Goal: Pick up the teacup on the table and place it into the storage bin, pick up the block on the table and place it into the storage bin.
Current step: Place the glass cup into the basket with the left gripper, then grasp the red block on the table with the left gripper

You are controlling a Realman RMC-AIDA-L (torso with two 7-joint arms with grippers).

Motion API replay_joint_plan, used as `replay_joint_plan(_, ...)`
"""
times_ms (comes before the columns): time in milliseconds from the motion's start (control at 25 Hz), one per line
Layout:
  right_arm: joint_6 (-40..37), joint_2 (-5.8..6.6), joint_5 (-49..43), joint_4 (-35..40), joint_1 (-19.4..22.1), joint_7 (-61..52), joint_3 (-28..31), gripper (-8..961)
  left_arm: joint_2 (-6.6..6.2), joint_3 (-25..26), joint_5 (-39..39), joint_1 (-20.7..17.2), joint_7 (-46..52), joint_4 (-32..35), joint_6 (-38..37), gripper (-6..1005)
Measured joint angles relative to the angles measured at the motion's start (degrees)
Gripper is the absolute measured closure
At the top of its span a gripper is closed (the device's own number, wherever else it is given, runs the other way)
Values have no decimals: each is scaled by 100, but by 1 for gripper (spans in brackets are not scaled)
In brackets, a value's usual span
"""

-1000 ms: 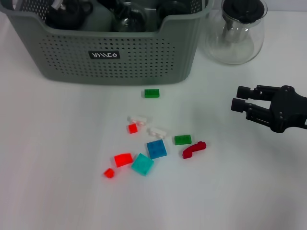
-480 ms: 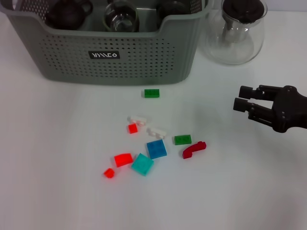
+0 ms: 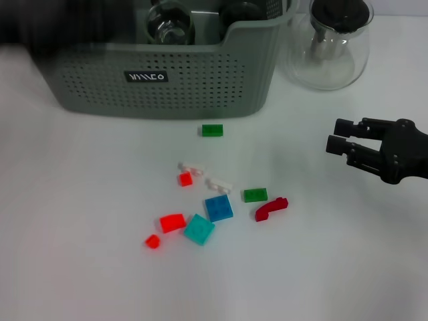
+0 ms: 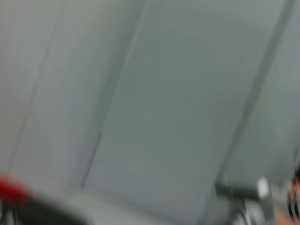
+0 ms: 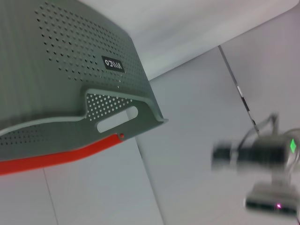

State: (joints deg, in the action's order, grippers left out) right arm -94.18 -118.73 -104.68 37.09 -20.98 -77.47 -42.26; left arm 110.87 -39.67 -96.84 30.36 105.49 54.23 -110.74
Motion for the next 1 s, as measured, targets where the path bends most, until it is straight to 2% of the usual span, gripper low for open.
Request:
replay_joint_plan(40, 0, 0, 0, 0, 0, 0, 0, 530, -7, -122, -226, -179, -262, -45, -102, 667)
replay_joint_plan(120, -1, 5, -4, 0, -11, -22, -1, 530, 68, -327, -747, -451, -787, -54, -76, 668)
replay_joint_plan(200, -5, 2, -8, 0, -15, -29, -5, 530, 276, -483, -1374, -695, -1436, -91, 81, 669)
replay_joint_plan(240, -5, 2, -9, 1, -15, -30, -4, 530, 431, -498, -1707, -799, -1890, -152, 231, 669)
replay_joint_plan(360, 0, -9, -10, -2, -16, -31, -5, 529, 741, -478, -2174, -986, -2777, -328, 615, 670)
replay_joint_plan(400, 2, -10, -10, -8, -17, -32, -4, 529, 889, -464, -2289, -1099, -3149, -428, 863, 670)
replay_joint_plan(520, 2, -8, -10, -49, -19, -38, -2, 529, 1067, -409, -2347, -1305, -3702, -614, 1267, 671)
replay_joint_plan(720, 5, -7, -10, -74, -20, -40, -2, 529, 1136, -246, -2347, -1575, -4303, -1005, 1455, 673)
replay_joint_plan(1000, 6, -10, -9, -73, -21, -40, -1, 529, 1195, 177, -2367, -1744, -5434, -1714, 1547, 674)
